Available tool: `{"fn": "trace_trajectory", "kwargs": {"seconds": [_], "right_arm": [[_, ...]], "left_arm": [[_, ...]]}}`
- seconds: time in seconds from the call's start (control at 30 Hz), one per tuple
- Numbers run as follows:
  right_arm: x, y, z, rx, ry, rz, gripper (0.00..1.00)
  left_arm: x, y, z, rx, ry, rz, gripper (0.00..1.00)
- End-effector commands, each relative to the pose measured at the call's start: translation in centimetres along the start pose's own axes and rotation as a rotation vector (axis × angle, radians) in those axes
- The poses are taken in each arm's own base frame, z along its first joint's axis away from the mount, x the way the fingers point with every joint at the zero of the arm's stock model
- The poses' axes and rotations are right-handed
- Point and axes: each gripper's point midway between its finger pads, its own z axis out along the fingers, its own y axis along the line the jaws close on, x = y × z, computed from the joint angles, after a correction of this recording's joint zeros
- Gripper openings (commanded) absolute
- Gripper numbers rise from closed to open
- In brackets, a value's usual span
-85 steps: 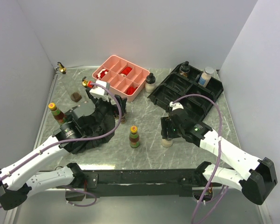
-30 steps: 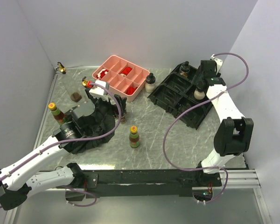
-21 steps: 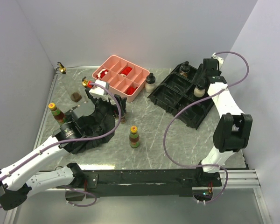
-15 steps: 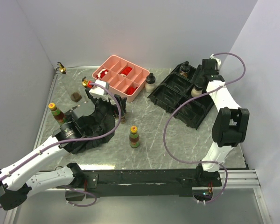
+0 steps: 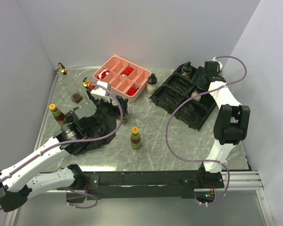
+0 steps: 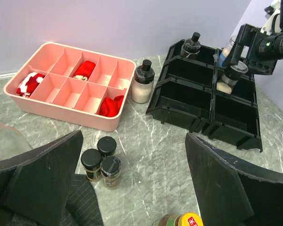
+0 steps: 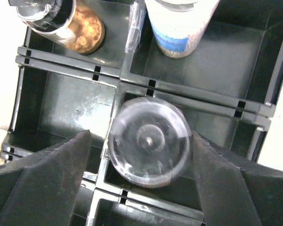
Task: Organize the condiment bottles
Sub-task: Place the bottle in the storage box, then pick up the bottle from the center of the board.
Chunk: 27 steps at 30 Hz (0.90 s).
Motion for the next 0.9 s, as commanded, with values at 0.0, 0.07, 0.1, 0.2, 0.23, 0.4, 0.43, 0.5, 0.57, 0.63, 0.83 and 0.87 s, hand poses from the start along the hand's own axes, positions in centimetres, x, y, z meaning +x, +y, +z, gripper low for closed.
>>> {"fn": "trace_trajectory", "kwargs": {"seconds": [0.0, 0.07, 0.1, 0.2, 0.23, 0.4, 0.43, 0.5, 0.57, 0.63, 0.83, 0.87], "right_arm": [[-3.2, 1.1, -1.7, -0.062, -0.088, 0.004, 0.95], [-3.1, 1.0, -2.4, -0.065, -0.079, -0.004, 1.0], [-2.7, 0.8, -2.7, -0.062, -0.061, -0.016, 1.0], [-2.4, 0.8, -4.3, -0.072, -0.046, -0.018, 1.0], [-2.4, 0.7, -5.4, -0.086, -0.053, -0.016, 1.0], [-1.6, 1.5, -9.5, -0.161, -0.065, -0.013, 1.0], [-1.4, 1.8, -10.8, -0.189, -0.074, -0.017, 1.0], [-0.8, 2.9, -12.4, -0.235, -0.083, -0.037, 1.0], [0.6, 4.5, -14.6, -0.324, -0.077, -0.057, 1.0], [2.5, 6.3, -16.6, -0.404, -0.082, -0.088, 1.0], [9.7, 11.1, -21.3, -0.662, -0.042, -0.191, 0.99], [11.2, 12.7, -22.8, -0.748, -0.026, -0.227, 0.98]], "left_arm": [[-0.9, -0.1, 0.1, -0.001, -0.034, -0.011, 0.96], [-0.9, -0.1, 0.1, -0.001, -0.033, -0.008, 0.97], [-0.9, -0.1, 0.1, -0.004, -0.035, -0.009, 0.96], [-1.1, 0.0, 0.1, -0.005, -0.039, -0.011, 0.97], [-1.0, 0.0, 0.1, -0.007, -0.038, -0.011, 0.96], [-1.1, 0.1, 0.1, -0.011, -0.04, -0.008, 0.96], [-1.1, 0.1, 0.1, -0.01, -0.04, -0.008, 0.96], [-1.1, 0.0, 0.0, -0.006, -0.041, -0.008, 0.96], [-1.2, 0.0, 0.0, -0.004, -0.044, -0.008, 0.96], [-1.3, 0.1, -0.1, -0.005, -0.049, -0.01, 0.96], [-1.5, 0.2, -0.4, -0.001, -0.063, -0.014, 0.97], [-1.7, 0.2, -0.5, -0.002, -0.069, -0.015, 0.97]]}}
